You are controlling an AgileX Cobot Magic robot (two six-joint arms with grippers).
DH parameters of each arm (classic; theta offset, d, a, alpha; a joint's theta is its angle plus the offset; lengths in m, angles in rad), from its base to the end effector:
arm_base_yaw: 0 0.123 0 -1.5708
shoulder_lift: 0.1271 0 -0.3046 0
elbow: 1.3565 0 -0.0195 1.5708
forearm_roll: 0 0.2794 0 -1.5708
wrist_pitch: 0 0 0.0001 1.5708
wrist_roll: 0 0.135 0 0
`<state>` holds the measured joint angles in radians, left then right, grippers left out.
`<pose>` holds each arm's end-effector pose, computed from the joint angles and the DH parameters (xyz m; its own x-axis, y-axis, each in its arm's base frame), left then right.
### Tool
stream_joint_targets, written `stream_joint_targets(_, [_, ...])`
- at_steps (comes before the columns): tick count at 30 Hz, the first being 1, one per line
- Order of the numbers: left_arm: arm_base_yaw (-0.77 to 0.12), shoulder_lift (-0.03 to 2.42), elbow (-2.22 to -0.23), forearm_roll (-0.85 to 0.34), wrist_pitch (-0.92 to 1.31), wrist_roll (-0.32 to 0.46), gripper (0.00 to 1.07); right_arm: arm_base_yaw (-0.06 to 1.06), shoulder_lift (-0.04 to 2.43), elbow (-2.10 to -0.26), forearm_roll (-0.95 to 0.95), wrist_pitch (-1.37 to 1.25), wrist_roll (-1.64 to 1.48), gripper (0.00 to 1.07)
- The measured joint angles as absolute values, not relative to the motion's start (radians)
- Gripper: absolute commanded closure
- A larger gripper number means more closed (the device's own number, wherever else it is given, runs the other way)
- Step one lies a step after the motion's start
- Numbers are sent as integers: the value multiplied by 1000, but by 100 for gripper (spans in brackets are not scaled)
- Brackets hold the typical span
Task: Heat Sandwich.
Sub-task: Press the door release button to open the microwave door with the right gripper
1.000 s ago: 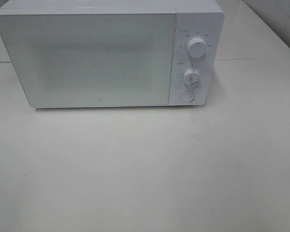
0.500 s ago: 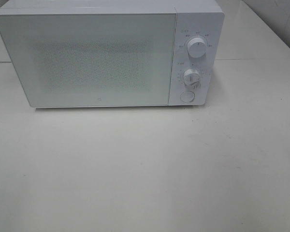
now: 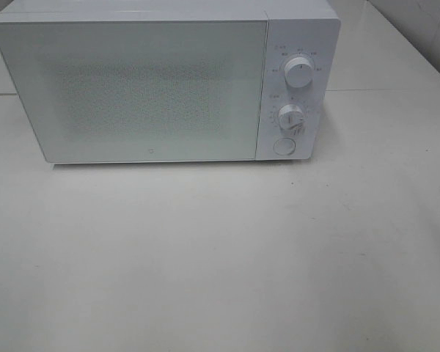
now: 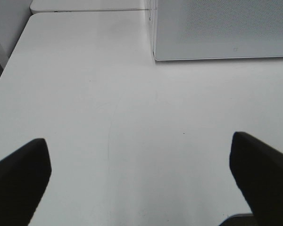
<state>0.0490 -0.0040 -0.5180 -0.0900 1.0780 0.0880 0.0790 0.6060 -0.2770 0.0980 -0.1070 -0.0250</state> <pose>0.0363 -0.0089 0.2756 -0.4483 0.0232 -0.8936 0.0422 0.9991 0.0048 0.1829 0.0131 0.2606 -0.1391 0.0616 -0.9884 -0.0587 0.9958 0.0703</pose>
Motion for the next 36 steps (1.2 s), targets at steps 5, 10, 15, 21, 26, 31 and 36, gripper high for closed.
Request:
stream_joint_targets(5, [49, -4, -518, -90, 1078, 88, 9, 79, 764, -219, 93, -366, 5, 34])
stream_joint_targets(10, [49, -4, -518, -90, 1078, 88, 9, 79, 965, -214, 51, -549, 27, 34])
stream_joint_targets(15, [49, -4, -518, -90, 1078, 88, 9, 79, 1154, -211, 43, -710, 38, 34])
stream_joint_targets(21, [49, -4, -518, -90, 1078, 88, 9, 117, 1371, -211, 51, -863, 39, 34])
stream_joint_targets(26, [49, -4, -518, -90, 1078, 88, 9, 226, 1505, -214, 133, -956, 8, 34])
stream_joint_targets(31, [49, -4, -518, -90, 1078, 88, 9, 323, 1602, -224, 228, -1023, -17, 34])
stream_joint_targets(36, [49, -4, -518, -90, 1078, 88, 9, 420, 1691, -265, 310, -1059, -23, 34])
